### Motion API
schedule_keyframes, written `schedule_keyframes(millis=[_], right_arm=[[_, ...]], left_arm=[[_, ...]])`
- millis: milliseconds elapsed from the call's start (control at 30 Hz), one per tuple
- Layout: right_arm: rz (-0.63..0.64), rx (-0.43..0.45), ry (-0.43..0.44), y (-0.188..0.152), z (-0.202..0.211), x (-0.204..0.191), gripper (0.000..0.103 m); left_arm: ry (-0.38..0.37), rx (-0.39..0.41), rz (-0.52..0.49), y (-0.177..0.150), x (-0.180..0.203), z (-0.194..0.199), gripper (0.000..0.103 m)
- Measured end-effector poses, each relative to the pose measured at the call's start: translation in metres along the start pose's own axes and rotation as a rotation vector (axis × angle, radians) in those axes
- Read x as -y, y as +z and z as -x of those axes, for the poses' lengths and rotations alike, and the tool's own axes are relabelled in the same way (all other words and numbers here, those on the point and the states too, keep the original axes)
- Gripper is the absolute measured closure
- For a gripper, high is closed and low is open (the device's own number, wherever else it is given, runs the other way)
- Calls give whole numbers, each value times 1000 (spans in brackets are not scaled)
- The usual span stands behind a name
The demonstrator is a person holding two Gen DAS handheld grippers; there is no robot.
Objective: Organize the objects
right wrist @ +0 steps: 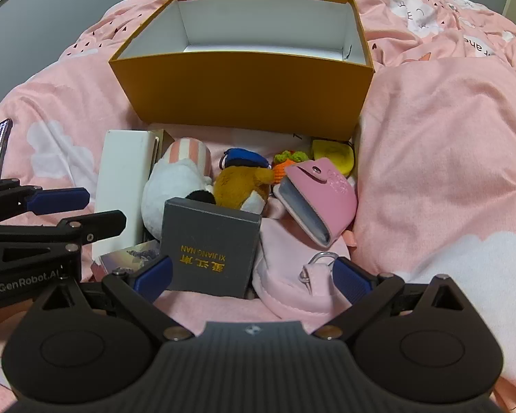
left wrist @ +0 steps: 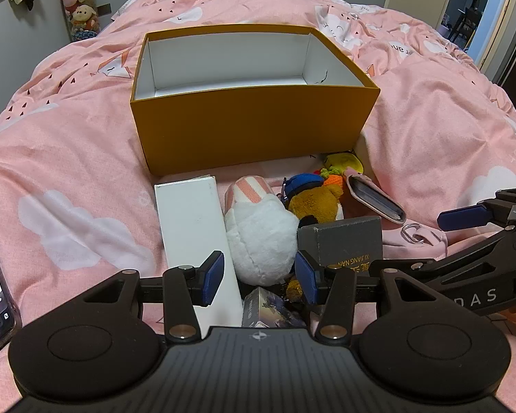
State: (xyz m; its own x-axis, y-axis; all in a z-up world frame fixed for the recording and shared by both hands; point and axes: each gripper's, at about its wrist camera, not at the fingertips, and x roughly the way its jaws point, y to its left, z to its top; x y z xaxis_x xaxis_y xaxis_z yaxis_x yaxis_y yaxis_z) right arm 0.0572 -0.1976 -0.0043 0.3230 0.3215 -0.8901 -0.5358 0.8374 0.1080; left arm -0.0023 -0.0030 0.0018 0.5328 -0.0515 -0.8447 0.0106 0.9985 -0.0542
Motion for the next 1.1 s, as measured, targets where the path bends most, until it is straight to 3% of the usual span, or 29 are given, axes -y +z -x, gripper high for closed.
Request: schedule_keyframes(millis=[1100], right_arm=[[-2,-8,2,-4,0,-3,4]], left_arm=[[5,0,2,0,0,0,46]])
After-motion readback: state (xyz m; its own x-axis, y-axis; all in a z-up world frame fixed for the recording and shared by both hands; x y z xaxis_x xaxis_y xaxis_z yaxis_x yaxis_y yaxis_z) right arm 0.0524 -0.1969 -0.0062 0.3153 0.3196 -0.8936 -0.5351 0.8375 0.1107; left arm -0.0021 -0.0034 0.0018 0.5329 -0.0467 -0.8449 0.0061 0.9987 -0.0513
